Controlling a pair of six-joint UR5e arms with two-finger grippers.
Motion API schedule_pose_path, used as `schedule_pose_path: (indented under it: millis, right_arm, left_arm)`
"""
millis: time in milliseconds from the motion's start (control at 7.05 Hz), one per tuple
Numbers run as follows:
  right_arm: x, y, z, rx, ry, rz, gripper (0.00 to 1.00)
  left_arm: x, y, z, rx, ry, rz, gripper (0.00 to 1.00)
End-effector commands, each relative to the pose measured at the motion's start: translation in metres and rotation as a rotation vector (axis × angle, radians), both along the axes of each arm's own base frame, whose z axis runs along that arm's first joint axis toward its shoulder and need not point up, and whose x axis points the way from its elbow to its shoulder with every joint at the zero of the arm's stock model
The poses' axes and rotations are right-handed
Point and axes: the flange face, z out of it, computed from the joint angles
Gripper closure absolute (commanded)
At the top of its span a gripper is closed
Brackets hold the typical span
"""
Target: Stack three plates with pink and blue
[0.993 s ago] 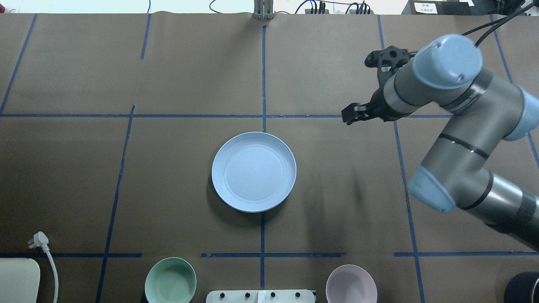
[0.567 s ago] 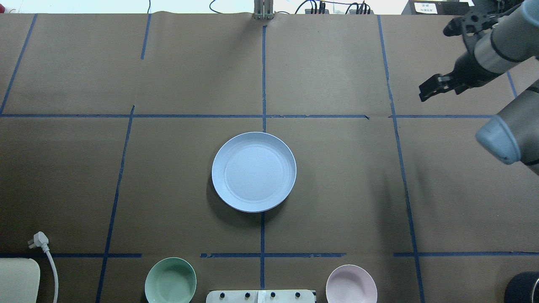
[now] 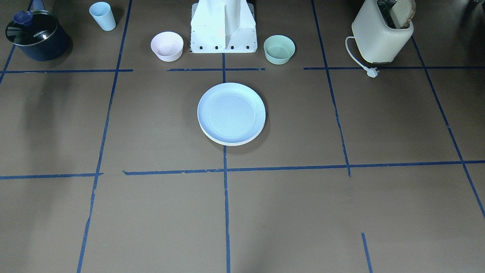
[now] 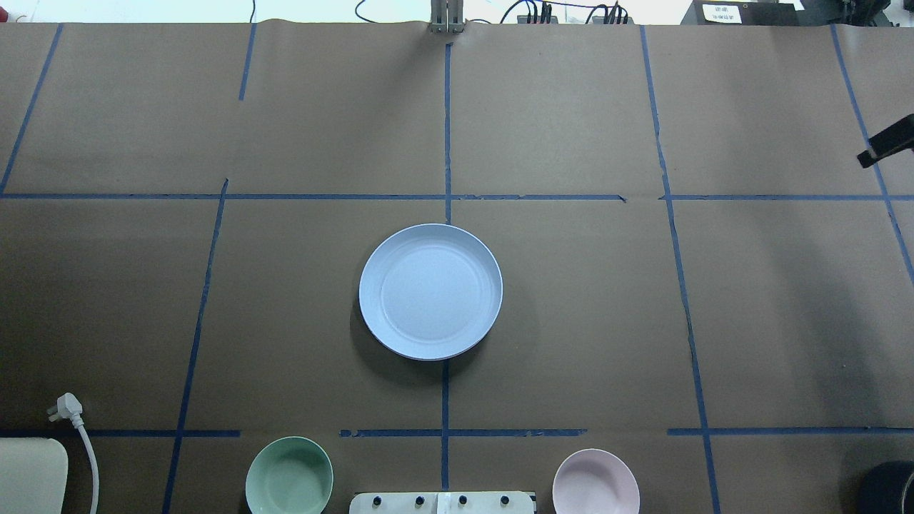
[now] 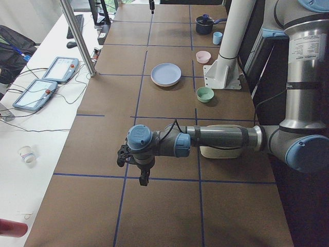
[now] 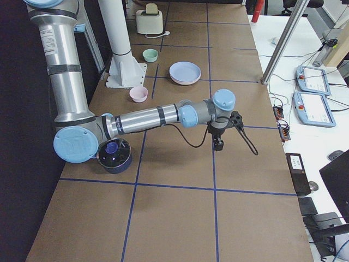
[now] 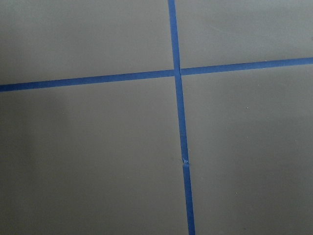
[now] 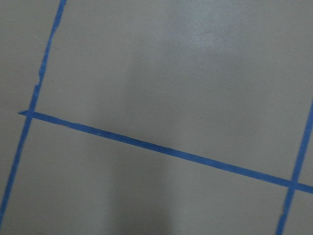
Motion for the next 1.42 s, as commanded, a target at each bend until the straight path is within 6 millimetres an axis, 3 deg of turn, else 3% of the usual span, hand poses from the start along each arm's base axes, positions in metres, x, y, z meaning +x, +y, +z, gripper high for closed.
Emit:
schedule_pose_path:
  millis: [0,142,284,709,1276]
  right_arm:
    - [0.096,0.034,0.092,-0.037,-0.011,0.042,0.00]
    - [0.097,0.038,0.104,-0.053,-0.002,0.041,0.00]
    - [0.096,0.062,0.127,-0.099,-0.005,0.041,0.00]
    - [0.102,0.088,0.146,-0.160,-0.005,0.085,0.00]
    - [0.131,0.066,0.106,-0.112,-0.013,0.146,0.00]
  left_arm:
    - [0.000,0.000,-0.002,0.003,0.000,-0.001,0.00]
    - [-0.001,0.000,-0.003,0.005,0.002,-0.002,0.00]
    - [-0.001,0.002,-0.002,0.005,0.002,-0.002,0.00]
    - [-0.001,0.005,0.001,0.001,0.002,-0.001,0.00]
    - [-0.001,0.006,0.000,0.003,0.002,-0.001,0.00]
